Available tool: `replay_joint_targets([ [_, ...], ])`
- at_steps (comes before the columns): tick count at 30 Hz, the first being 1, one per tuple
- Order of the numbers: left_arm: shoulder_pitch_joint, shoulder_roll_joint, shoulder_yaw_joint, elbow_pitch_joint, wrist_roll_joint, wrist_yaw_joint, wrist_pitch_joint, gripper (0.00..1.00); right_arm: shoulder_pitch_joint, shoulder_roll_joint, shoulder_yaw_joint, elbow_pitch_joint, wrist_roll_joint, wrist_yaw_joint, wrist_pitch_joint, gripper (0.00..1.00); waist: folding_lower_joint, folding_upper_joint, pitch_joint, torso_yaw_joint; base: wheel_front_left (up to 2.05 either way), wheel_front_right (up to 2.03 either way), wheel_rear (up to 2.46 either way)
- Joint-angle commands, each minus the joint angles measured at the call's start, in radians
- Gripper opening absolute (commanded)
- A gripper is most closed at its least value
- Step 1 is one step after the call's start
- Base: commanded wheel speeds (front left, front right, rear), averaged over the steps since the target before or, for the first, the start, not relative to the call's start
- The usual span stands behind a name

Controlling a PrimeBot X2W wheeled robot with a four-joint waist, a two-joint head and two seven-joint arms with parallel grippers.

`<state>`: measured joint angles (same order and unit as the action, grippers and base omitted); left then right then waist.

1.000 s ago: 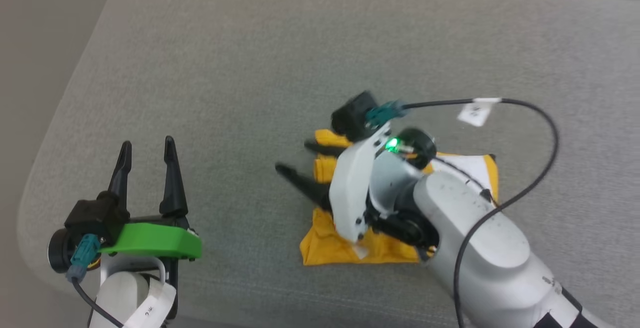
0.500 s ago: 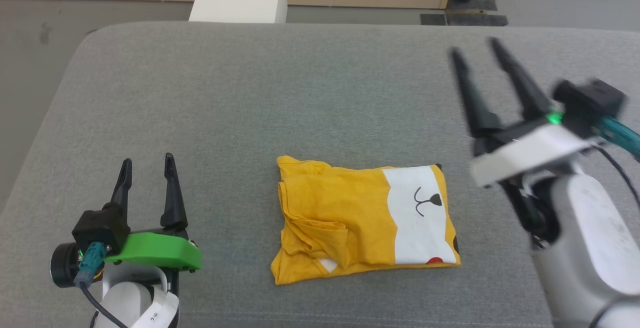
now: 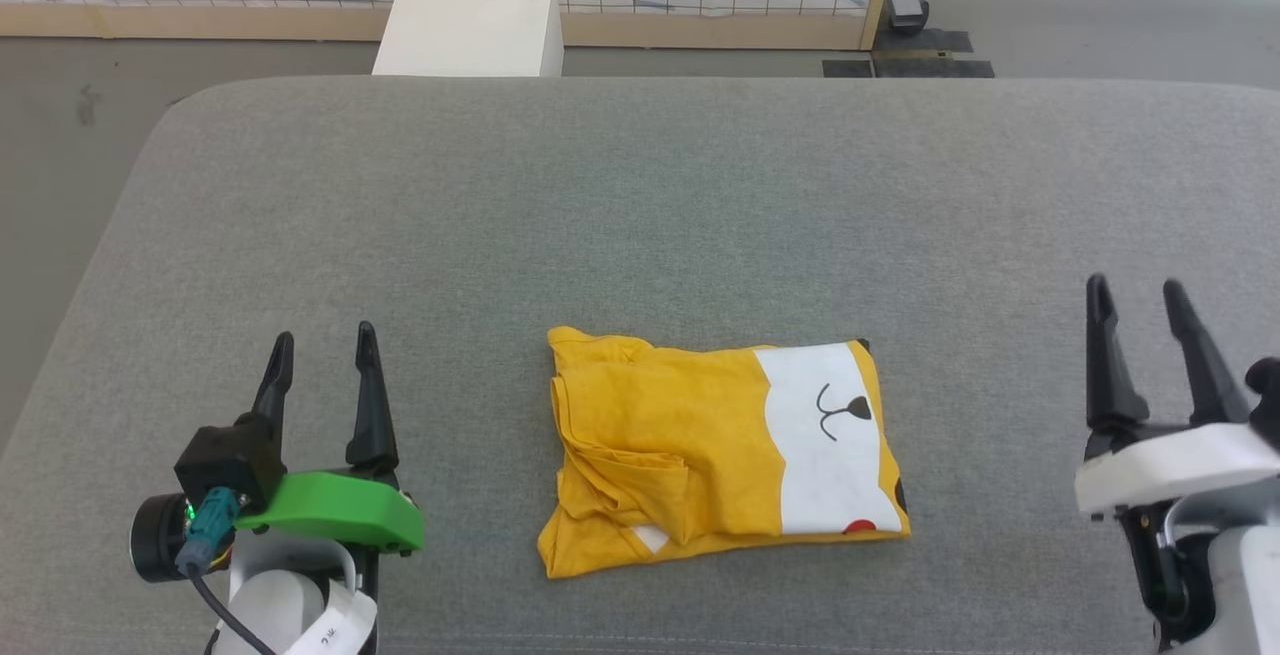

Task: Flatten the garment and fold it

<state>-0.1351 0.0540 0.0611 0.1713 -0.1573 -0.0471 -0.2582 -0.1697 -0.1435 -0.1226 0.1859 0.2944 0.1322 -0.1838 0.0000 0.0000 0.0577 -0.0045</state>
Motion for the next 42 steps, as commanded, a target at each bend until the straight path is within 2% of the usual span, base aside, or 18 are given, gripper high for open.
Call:
replay_joint_targets([
  [1,0.016,0.003,-0.003,0.005,0.007,0.007,-0.004,1.0,0.016,0.001,0.005,0.011,-0.008,-0.002,0.005,1.0,0.0,0.0,0.0,0.002,0.0,0.0,0.0],
  [10,0.01,0.011,-0.021,0.03,0.026,0.005,-0.004,1.0,0.041,-0.001,0.023,0.067,-0.009,-0.002,0.012,1.0,0.0,0.0,0.0,0.015,0.0,0.0,0.0],
  [22,0.007,0.016,-0.029,0.049,0.027,0.007,-0.004,1.0,0.03,-0.002,0.021,0.069,-0.002,-0.002,0.038,1.0,0.0,0.0,0.005,0.011,0.0,0.0,0.0],
  [25,0.009,0.018,-0.027,0.043,0.025,0.011,-0.004,1.0,0.004,0.013,0.022,0.06,0.019,-0.002,0.145,1.0,0.0,0.0,0.01,0.006,0.0,0.0,0.0],
  [27,0.013,0.018,-0.024,0.031,0.025,0.016,-0.004,1.0,-0.029,0.025,0.036,0.055,0.033,-0.002,0.271,1.0,0.0,0.0,0.017,0.002,0.0,0.0,0.0],
  [30,0.02,0.016,-0.026,0.016,0.024,0.02,-0.004,1.0,-0.08,0.042,0.075,0.073,0.024,-0.002,0.535,1.0,0.0,0.0,0.031,0.004,0.0,0.0,0.0],
  [34,0.013,0.013,-0.036,0.01,0.018,0.021,-0.004,1.0,-0.145,0.055,0.124,0.112,-0.063,-0.002,0.785,1.0,0.0,0.0,0.056,0.024,0.0,0.0,0.0],
  [38,0.003,0.011,-0.043,0.005,0.014,0.024,-0.004,1.0,-0.191,0.07,0.15,0.185,-0.142,-0.002,0.891,1.0,0.0,0.0,0.08,0.052,0.0,0.0,0.0],
  [42,0.004,0.01,-0.041,0.002,0.01,0.03,-0.004,1.0,-0.217,0.083,0.185,0.266,-0.178,-0.002,0.894,1.0,0.0,0.0,0.101,0.072,0.0,0.0,0.0],
])
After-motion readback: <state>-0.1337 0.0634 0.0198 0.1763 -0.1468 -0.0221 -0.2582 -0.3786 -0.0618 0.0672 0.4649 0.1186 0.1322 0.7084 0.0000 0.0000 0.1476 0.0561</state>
